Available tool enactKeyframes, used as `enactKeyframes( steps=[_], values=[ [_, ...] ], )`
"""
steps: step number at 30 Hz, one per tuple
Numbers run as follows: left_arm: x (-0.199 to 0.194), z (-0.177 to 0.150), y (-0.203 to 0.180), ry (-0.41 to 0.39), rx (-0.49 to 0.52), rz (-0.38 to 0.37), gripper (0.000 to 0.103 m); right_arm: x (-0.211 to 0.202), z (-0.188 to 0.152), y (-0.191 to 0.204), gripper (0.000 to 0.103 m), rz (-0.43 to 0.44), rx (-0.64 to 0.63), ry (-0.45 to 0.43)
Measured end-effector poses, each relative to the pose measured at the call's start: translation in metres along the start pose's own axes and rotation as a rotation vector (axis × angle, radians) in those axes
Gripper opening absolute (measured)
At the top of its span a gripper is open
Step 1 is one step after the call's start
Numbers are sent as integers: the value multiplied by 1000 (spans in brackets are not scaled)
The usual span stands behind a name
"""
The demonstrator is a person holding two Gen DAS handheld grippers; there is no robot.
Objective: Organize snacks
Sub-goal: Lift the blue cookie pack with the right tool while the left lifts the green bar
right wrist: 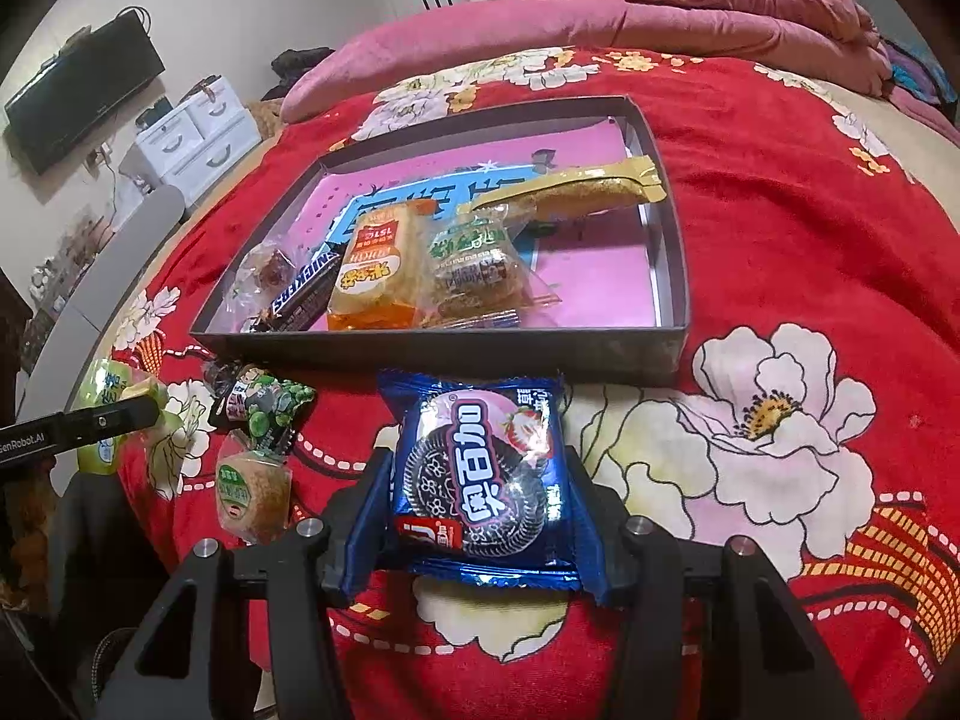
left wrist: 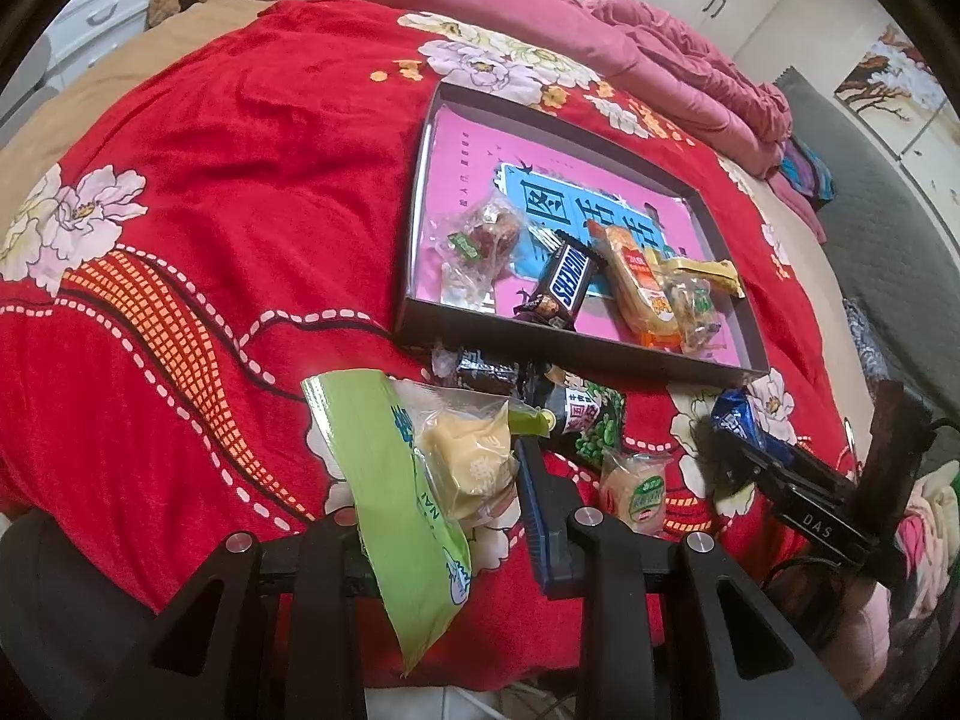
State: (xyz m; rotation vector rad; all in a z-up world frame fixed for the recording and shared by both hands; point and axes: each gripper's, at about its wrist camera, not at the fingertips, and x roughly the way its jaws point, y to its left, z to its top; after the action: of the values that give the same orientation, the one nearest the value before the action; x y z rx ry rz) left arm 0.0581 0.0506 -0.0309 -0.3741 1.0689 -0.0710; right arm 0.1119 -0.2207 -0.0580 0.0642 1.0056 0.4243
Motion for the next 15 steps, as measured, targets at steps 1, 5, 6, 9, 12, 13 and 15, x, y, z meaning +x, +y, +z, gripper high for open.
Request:
enactKeyframes(
  steps=[1,5,6,9,12,13,15],
  values=[
    [0,0,-1,0,2,0,31,0,0,0,53,-1,-1,0],
    [0,-1,-2,2,9,-1,31,0,0,3,53,1,-12,0],
    [0,-1,-2,2,10,-1,31,0,0,5,53,2,-16,0],
    [0,-2,-3,3,12,0,31,0,0,8,53,4,-33,-2],
    [0,-2,-3,5,14,-1,31,-1,0,11,53,7,-43,-9],
    [0,-2,-4,6,16,-1,31,-2,0,12,53,11,-45,-15],
    [1,-3,-6,6,21,-1,31,-4,1,13,53,18,-50,-22]
  ],
)
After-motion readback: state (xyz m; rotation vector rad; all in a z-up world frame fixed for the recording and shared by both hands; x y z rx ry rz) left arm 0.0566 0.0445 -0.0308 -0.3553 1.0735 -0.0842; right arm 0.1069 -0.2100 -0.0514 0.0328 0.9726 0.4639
